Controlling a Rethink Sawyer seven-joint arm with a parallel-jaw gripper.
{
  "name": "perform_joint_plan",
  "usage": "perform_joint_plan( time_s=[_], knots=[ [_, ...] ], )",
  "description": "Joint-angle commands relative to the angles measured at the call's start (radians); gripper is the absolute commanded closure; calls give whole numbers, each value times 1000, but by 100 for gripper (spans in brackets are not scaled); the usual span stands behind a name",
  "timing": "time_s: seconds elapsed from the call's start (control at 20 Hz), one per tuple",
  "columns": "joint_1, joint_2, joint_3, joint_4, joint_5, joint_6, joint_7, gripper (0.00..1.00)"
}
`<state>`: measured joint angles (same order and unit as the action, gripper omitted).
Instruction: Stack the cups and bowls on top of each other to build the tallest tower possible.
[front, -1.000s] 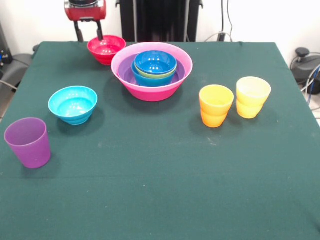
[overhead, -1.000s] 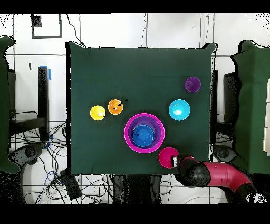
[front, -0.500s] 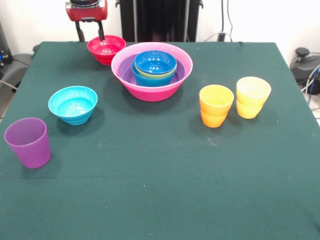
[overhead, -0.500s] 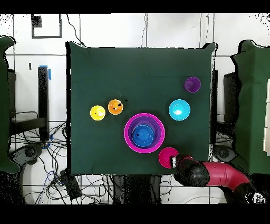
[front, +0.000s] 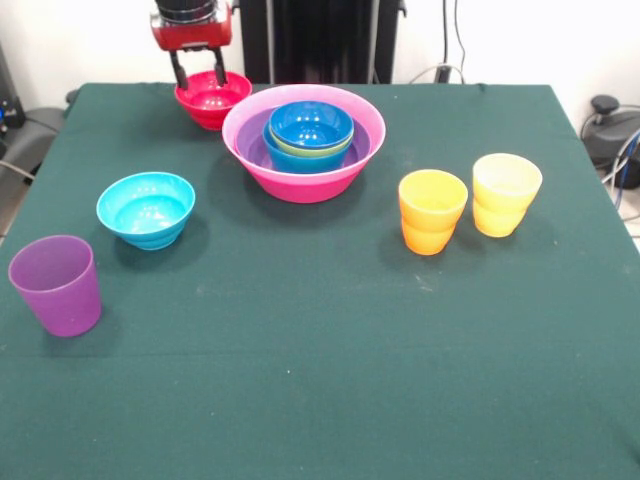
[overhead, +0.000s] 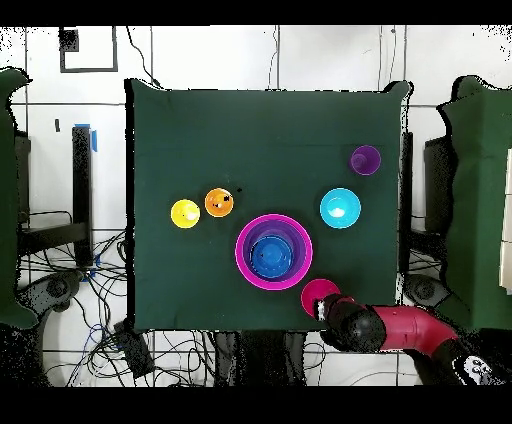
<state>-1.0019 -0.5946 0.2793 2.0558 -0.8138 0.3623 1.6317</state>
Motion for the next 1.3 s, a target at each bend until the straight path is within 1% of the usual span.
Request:
perform_joint_plan(
  time_s=[0.05,0.3,0.5,0.85,1.1,1.2,1.3],
  knots=[
    [12,116,-5,-134,-94,-68,12,0],
    [-74,117,59,-176,-68,28,-116,0],
    [-102,98,90,-175,-49,76,-158,0],
    [-112,41,117,-126,-19,120,-156,0],
    [-113,-33,135,-60,11,144,-138,0],
    [-105,-54,136,-46,13,145,-125,0],
    [-97,-48,132,-44,4,136,-107,0]
  ],
)
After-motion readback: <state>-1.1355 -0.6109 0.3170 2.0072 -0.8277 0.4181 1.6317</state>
